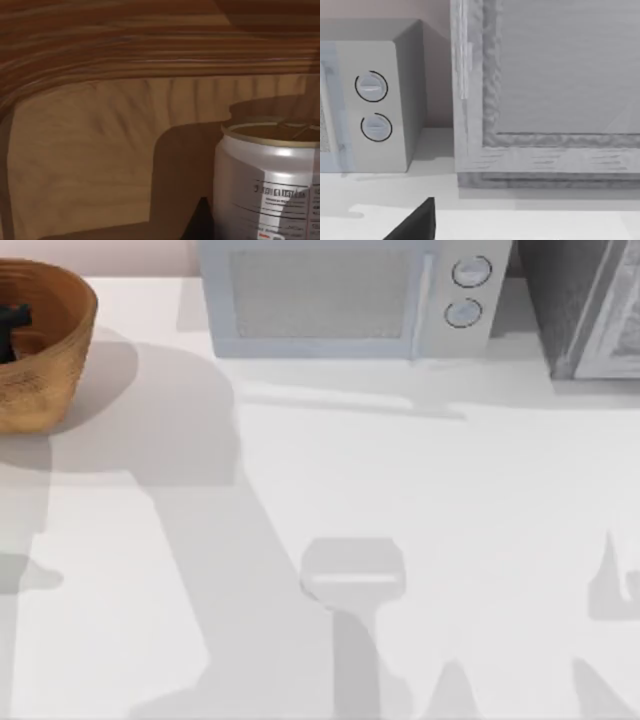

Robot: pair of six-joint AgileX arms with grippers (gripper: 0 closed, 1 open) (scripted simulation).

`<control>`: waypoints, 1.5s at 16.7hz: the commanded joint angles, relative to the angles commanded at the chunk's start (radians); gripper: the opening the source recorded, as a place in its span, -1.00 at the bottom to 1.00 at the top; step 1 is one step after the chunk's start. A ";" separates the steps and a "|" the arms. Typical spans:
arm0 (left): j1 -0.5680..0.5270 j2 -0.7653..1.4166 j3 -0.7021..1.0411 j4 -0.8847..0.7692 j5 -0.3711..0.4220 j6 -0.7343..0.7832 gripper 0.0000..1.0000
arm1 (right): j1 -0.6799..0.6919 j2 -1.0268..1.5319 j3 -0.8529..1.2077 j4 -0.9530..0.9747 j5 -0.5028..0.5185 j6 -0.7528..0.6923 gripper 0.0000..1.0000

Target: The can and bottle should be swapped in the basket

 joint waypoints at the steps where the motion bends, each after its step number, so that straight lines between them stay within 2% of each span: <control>1: -0.002 -0.018 -0.020 0.007 -0.003 -0.004 -1.00 | 0.000 0.000 0.000 0.000 0.000 0.000 1.00; 5: -0.015 -0.194 -0.183 0.093 -0.030 -0.027 -1.00 | 0.000 0.000 0.000 0.000 0.000 0.000 1.00; 9: -0.039 -0.523 -0.463 0.258 -0.076 -0.058 -1.00 | 0.000 0.000 0.000 0.000 0.000 0.000 1.00; 20: -0.131 -1.739 -1.538 0.812 -0.219 -0.140 -1.00 | 0.000 0.000 0.000 0.000 0.000 0.000 1.00; 25: -0.177 -2.211 -1.973 1.019 -0.265 -0.175 -1.00 | 0.000 0.000 0.000 0.000 0.000 0.000 1.00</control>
